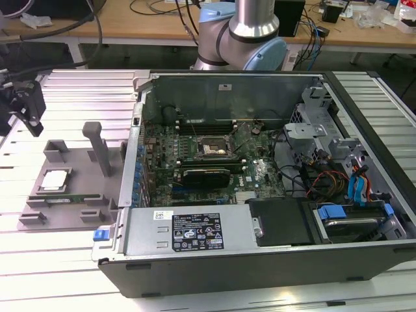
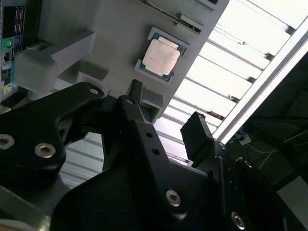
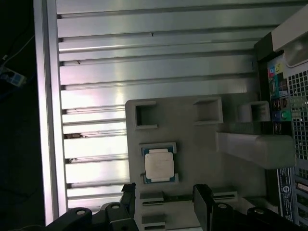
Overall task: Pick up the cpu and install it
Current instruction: 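Pick up the cpu and move it towards the insertion slot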
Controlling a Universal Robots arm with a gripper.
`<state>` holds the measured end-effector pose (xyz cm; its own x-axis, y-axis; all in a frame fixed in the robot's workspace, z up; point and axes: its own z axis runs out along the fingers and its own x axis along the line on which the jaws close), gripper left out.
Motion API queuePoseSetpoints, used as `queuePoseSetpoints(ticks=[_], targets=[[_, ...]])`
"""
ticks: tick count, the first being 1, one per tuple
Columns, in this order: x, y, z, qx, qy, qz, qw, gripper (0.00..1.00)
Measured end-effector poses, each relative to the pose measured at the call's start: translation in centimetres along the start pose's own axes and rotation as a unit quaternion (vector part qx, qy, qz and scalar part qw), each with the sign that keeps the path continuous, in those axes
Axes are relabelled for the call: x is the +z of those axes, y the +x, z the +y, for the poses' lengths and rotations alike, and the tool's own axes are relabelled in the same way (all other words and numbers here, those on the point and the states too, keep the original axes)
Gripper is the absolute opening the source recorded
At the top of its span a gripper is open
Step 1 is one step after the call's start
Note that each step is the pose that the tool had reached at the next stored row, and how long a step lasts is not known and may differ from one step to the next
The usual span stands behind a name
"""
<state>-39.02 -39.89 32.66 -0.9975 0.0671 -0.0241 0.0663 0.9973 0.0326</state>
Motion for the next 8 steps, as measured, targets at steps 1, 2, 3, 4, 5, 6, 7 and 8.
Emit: queuePoseSetpoints(ticks=[1,2,3,4,5,6,7,8], targets=[[0.05,0.00,0.00,-0.007,0.0077,-0.0004,0.9999,0.60],[0.08,0.00,-0.01,-0.010,0.0099,-0.0004,0.9999,0.60],[0.09,0.00,-0.01,-0.011,0.0099,-0.0003,0.9999,0.60],[0.13,0.00,-0.01,-0.011,0.0099,-0.0004,0.9999,0.60],[0.20,0.00,0.00,-0.011,0.0099,-0.0004,0.9999,0.60],[0.25,0.01,-0.01,-0.011,0.0099,-0.0004,0.9999,0.60],[0.34,0.01,-0.01,-0.011,0.0099,-0.0004,0.9999,0.60],[0.44,0.01,-0.01,-0.011,0.0099,-0.0004,0.9999,0.60]])
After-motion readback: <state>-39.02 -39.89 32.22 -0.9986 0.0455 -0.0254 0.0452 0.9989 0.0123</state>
